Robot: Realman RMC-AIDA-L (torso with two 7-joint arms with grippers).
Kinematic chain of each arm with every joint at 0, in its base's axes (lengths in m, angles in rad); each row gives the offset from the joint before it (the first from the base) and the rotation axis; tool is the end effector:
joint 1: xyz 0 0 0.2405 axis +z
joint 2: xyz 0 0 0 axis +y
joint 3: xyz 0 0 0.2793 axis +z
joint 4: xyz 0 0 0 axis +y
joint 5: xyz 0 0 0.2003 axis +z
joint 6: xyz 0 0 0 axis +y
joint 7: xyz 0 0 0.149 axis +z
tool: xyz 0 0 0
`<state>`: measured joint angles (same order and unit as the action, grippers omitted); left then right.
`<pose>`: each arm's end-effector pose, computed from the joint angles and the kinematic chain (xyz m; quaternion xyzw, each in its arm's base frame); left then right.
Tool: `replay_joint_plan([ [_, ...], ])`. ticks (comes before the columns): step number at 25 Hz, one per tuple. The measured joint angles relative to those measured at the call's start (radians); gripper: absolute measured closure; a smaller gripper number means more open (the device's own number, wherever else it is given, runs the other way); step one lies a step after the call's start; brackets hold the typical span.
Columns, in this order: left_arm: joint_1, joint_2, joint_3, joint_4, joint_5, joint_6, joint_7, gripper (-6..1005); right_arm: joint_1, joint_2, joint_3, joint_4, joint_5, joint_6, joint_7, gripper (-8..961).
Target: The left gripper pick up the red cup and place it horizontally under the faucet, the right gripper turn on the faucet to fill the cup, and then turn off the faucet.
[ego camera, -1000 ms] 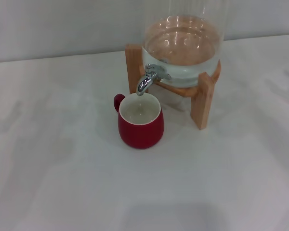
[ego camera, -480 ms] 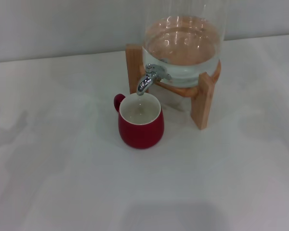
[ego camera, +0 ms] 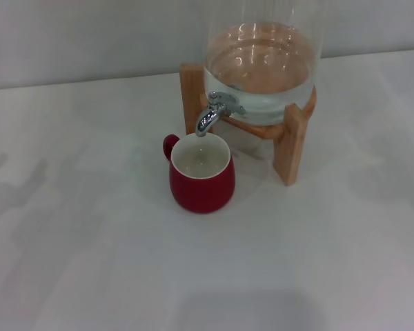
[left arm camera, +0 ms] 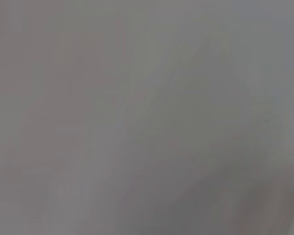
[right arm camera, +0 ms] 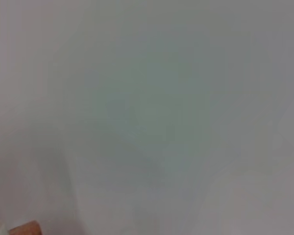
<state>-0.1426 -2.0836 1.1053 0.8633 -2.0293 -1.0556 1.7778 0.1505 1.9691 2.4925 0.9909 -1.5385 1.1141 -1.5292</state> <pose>-0.3212 0.3203 0.0430 -0.7609 -0.3308 -0.3800 0.4089 0.3854 0.3036 0.1677 -0.7261 0.3514 0.2764 0.5223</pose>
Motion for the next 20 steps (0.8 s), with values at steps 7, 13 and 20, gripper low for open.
replay_joint_plan([
  [7,0.006,0.002,0.001,-0.003,0.006,-0.076,0.003,112,-0.003,-0.001,0.016,0.000,0.000,-0.001,0.000,232],
  [13,0.021,0.001,-0.004,-0.003,0.002,-0.077,0.039,112,-0.003,0.005,0.024,0.000,-0.001,-0.006,-0.011,232],
  [20,0.048,-0.002,0.007,0.014,0.029,-0.075,0.143,112,-0.006,0.006,0.025,0.000,-0.001,-0.013,-0.012,232],
])
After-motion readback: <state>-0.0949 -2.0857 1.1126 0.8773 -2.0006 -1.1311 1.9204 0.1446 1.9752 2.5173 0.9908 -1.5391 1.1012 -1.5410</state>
